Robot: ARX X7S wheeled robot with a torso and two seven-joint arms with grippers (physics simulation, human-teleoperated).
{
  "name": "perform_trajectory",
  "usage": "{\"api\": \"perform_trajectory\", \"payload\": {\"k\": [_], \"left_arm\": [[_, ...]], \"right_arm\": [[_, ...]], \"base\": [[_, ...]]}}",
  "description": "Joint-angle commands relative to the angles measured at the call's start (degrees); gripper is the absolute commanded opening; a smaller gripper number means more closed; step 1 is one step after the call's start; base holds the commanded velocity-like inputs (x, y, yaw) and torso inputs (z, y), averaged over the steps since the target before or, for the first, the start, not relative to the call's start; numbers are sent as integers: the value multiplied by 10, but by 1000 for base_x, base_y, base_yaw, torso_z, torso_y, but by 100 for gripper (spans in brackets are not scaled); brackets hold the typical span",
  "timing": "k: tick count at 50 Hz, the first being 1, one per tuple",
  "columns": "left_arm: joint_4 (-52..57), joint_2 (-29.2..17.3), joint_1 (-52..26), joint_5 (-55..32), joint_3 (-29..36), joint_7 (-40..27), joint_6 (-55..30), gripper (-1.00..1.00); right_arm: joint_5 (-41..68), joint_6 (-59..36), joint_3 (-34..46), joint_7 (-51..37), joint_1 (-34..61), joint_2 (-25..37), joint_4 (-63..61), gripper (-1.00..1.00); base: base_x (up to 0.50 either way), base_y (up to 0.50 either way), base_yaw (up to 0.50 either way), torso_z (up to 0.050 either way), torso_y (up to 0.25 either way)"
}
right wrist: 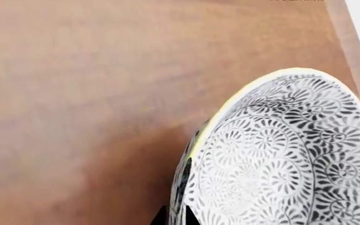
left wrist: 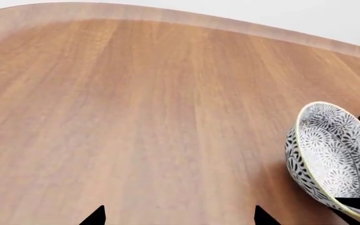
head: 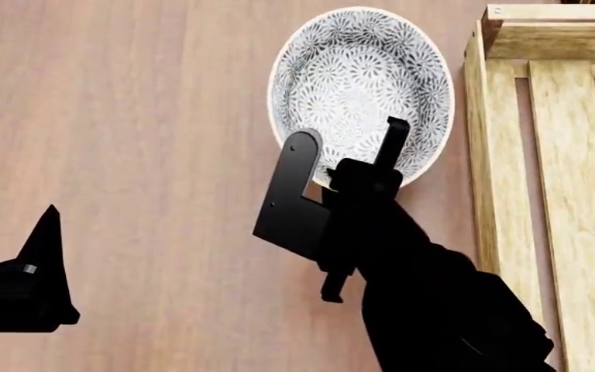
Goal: Pick up the bowl on the left and put it in the tray.
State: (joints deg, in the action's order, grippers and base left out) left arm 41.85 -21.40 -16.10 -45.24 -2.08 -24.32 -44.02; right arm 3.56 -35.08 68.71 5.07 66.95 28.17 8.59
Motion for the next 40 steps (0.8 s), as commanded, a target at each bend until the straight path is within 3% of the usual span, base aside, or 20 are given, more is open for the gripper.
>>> {"api": "perform_trajectory", "payload": {"k": [1,23,33,40], "left_arm": [[2,-2,1,-2,1,-3,1,100],[21,-8,2,-16,3,-15,-4,100],[23,-10,6,-22,0,-18,-4,100],[26,-14,3,-24,1,-23,-7,100]], "right_arm": [[-13,-29,2,9,17,30,-70,-100],[-14,-157,-10,60,81,107,-286,-100],[4,-225,-60,84,133,147,-375,-100],[10,-258,-84,105,159,210,-430,-100]], "base": [[0,0,0,0,0],[0,0,0,0,0],[0,0,0,0,0],[0,0,0,0,0]]}}
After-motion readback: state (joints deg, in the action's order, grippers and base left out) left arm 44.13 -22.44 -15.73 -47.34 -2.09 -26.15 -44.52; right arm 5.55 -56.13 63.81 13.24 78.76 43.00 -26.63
